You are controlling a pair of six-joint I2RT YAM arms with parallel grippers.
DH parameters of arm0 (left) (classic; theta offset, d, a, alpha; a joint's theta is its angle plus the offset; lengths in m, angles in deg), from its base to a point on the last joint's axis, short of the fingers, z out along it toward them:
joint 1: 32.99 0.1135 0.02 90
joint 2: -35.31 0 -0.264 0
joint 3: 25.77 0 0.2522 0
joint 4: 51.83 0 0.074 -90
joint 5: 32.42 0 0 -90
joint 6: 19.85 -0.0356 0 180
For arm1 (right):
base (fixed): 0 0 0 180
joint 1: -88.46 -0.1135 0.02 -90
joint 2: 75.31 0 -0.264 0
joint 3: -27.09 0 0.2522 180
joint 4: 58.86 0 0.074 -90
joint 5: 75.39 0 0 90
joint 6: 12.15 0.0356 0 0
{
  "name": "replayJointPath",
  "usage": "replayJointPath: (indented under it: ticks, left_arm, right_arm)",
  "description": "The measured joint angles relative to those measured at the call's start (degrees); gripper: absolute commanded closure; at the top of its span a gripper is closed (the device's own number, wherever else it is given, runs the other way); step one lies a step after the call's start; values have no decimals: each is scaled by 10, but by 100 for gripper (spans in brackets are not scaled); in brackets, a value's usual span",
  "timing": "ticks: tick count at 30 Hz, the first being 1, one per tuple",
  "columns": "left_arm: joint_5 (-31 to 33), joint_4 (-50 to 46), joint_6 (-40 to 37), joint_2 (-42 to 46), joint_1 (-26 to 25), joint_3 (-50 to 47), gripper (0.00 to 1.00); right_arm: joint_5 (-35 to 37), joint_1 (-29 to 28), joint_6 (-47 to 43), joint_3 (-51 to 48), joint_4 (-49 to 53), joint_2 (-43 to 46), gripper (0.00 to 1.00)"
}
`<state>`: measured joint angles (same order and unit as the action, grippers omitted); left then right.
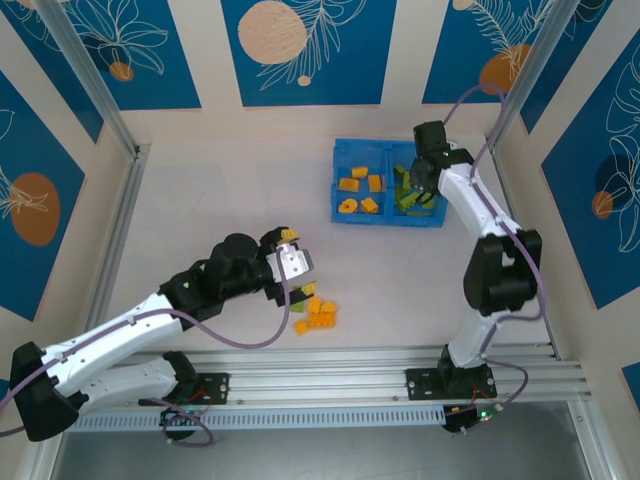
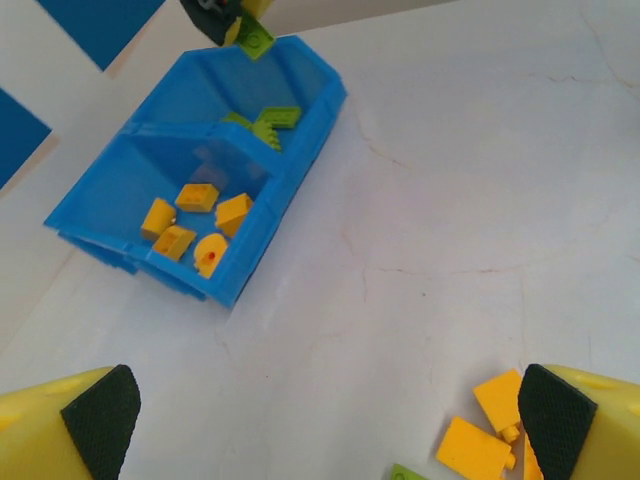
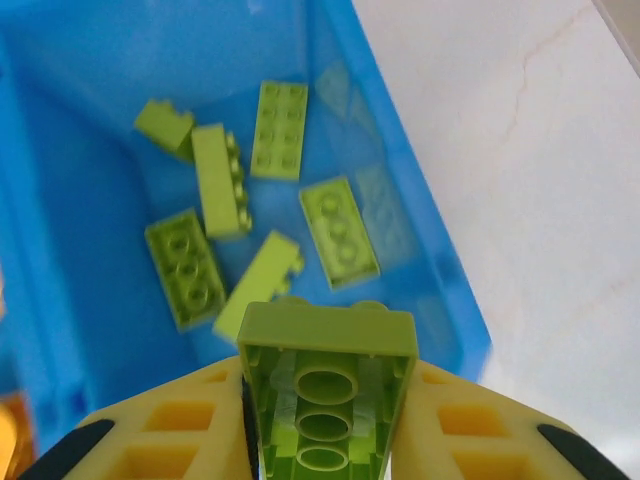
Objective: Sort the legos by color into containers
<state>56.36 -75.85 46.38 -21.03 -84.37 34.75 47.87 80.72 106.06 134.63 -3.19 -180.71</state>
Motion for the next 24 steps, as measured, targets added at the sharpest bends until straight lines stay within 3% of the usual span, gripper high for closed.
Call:
replayJointPath:
  ticks: [5, 12, 19, 24]
  left_arm:
    - [58, -31, 99, 0, 0, 10, 0]
    - [156, -89, 275, -16, 0, 36, 0]
    - [215, -139, 420, -50, 9, 37, 0]
    - [223, -156, 475, -67, 27, 37, 0]
  right_arm:
    - [0, 18, -15, 133, 2, -137, 65]
    - [0, 19, -19, 304, 60, -259, 47]
    - [-17, 19, -17, 297, 90, -228, 47]
    - [-114, 19, -26, 192, 94, -103, 46]
